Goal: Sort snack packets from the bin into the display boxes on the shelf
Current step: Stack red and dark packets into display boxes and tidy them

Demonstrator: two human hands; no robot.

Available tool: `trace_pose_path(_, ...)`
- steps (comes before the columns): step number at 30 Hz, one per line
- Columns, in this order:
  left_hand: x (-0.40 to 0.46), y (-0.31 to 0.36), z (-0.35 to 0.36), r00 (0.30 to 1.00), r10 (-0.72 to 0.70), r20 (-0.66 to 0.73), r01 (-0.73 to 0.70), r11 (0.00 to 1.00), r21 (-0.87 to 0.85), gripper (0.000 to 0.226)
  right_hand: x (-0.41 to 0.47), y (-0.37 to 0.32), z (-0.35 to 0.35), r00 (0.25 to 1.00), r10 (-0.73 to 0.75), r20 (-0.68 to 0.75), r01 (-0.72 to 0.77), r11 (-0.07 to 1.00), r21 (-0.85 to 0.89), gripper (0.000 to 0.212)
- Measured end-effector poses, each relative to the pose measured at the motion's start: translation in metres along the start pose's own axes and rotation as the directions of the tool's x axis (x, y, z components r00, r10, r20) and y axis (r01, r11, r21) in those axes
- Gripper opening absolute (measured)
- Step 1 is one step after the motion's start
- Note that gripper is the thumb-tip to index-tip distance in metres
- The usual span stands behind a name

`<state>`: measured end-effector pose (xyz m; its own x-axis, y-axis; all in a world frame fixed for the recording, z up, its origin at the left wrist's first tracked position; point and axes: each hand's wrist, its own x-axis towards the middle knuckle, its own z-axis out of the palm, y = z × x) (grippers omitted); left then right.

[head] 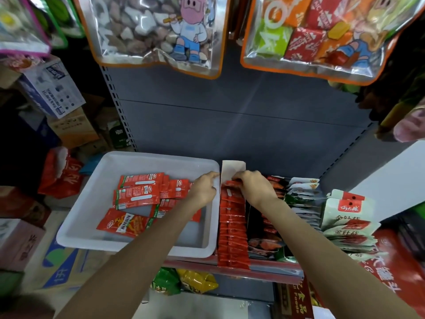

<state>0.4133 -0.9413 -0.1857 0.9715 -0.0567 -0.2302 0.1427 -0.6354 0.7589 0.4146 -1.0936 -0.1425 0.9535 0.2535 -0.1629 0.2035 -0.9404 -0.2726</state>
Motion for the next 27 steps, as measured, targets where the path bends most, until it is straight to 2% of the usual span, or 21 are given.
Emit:
trace_pose_path(2, 0.000, -0.005, 0.001, 0.999, -0.023, 0.024, 0.026, 0.995, -0.096, 0.056, 0.002, -0.004, -0.002, 0.993, -0.013, 0.120, 0.031, 0.988, -0.154, 0.034)
trace_pose_path(4, -0.002, -0.008, -0.003, 1.000, -0.021, 0.018, 0.024, 0.987, -0.156, 0.053, 0.002, -0.009, -0.003, 0.979, -0.044, 0.198, 0.079, 0.981, -0.177, 0.027)
trace_pose_path(6, -0.008, -0.011, -0.009, 1.000, -0.002, -0.015, 0.000, 0.982, -0.186, 0.045, -0.001, -0.016, -0.001, 0.984, -0.098, 0.149, 0.109, 0.992, -0.068, 0.022)
trace_pose_path(9, -0.022, -0.030, -0.025, 0.993, 0.002, -0.116, -0.022, 0.985, -0.173, 0.031, -0.002, -0.036, 0.010, 0.986, -0.166, -0.019, 0.167, 0.982, 0.088, 0.028)
trace_pose_path(12, -0.030, -0.071, -0.046, 0.969, -0.006, -0.247, 0.002, 1.000, -0.016, 0.028, 0.003, -0.068, 0.032, 0.967, -0.252, -0.038, 0.255, 0.955, 0.151, 0.031)
trace_pose_path(15, -0.038, -0.116, -0.068, 0.963, -0.031, -0.267, 0.098, 0.966, 0.240, 0.033, 0.016, -0.098, 0.062, 0.966, -0.255, 0.029, 0.243, 0.946, 0.214, 0.037)
trace_pose_path(18, -0.040, -0.157, -0.089, 0.971, -0.055, -0.235, 0.157, 0.884, 0.440, 0.052, 0.032, -0.119, 0.092, 0.965, -0.195, 0.176, 0.156, 0.964, 0.216, 0.056)
trace_pose_path(21, -0.034, -0.174, -0.101, 0.989, -0.090, -0.116, 0.141, 0.814, 0.564, 0.077, 0.046, -0.128, 0.114, 0.926, -0.168, 0.338, 0.139, 0.984, 0.110, 0.071)
trace_pose_path(24, -0.027, -0.180, -0.102, 0.995, -0.065, -0.081, 0.103, 0.731, 0.675, 0.074, 0.056, -0.137, 0.126, 0.889, -0.126, 0.440, 0.131, 0.991, 0.017, 0.071)
trace_pose_path(27, -0.023, -0.185, -0.101, 0.995, 0.014, -0.095, 0.068, 0.596, 0.800, 0.063, 0.061, -0.141, 0.128, 0.883, -0.101, 0.459, 0.110, 0.994, 0.007, 0.068)
